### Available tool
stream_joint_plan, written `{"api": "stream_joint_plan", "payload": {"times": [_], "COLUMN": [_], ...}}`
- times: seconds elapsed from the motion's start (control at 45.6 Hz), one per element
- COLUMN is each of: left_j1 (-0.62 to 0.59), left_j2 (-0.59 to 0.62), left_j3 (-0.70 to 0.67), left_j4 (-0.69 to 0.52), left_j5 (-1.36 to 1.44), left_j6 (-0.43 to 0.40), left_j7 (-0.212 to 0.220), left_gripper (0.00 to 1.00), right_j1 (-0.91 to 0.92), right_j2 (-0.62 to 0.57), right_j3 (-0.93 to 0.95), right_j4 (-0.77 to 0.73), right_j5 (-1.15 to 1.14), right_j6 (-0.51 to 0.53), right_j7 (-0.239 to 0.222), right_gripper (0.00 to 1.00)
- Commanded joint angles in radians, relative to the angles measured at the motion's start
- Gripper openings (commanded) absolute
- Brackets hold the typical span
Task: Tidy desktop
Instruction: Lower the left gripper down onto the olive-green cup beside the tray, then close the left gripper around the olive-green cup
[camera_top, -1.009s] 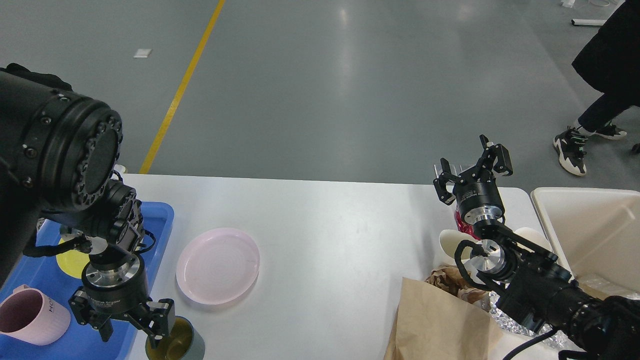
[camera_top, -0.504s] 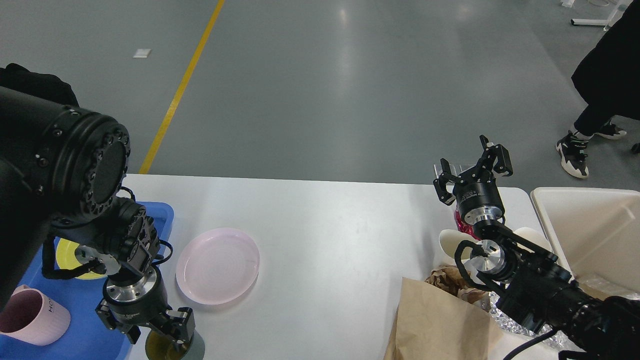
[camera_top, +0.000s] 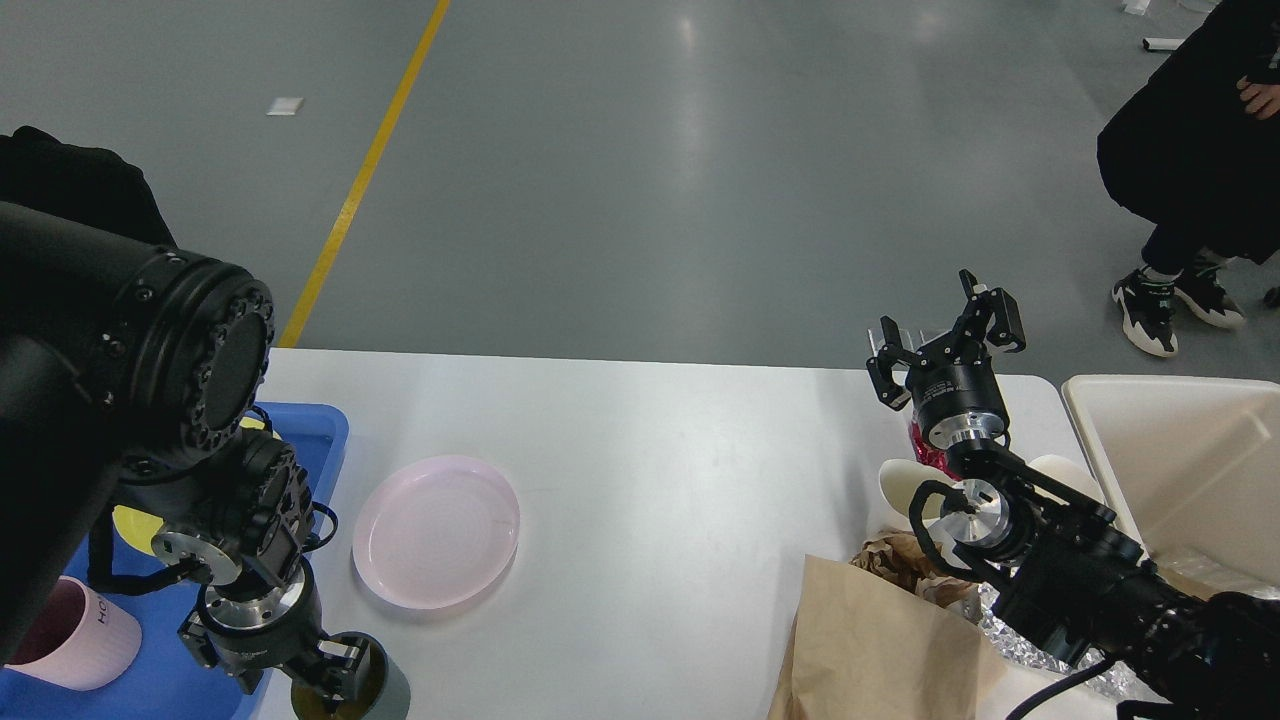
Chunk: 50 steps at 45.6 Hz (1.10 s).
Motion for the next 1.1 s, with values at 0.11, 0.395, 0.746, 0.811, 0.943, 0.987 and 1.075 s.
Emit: {"api": "stream_joint_plan", "payload": {"times": [0.11,0.395,0.746,0.811,0.943,0.987,1.075], "left_j1": [0.038,0.081,0.102,0.106,0.119,0.124,0.129], "left_j2": [-0.002,-0.002,-0.002,-0.002,-0.002,-0.002,-0.002], "left_j3": [-0.008,-0.009,-0.009,-0.009,-0.017,-0.02,-0.021], "left_j4": [0.0,0.0,0.0,0.0,0.0,0.0,0.0], "left_j5": [-0.001,-0.001,-0.001,-0.003,-0.003,-0.003,-0.004], "left_j6": [0.071,0.147,0.22,0.234,0.257,0.265,0.266], "left_j7": [0.006,0.009,0.009,0.009,0.009,0.009,0.009], "left_gripper": [0.75,0.75,0.73,0.73,0.69,0.69,0.69], "right_j1": [-0.001,0.0,0.0,0.0,0.0,0.0,0.0], "right_j2": [0.0,0.0,0.0,0.0,0.0,0.0,0.0], "right_j3": [0.0,0.0,0.0,0.0,0.0,0.0,0.0], "right_j4": [0.0,0.0,0.0,0.0,0.0,0.0,0.0], "right_j5": [0.0,0.0,0.0,0.0,0.0,0.0,0.0], "right_j6": [0.0,0.0,0.0,0.0,0.0,0.0,0.0], "right_j7": [0.0,0.0,0.0,0.0,0.0,0.0,0.0], "right_gripper": [1.0,1.0,1.0,1.0,1.0,1.0,1.0]}}
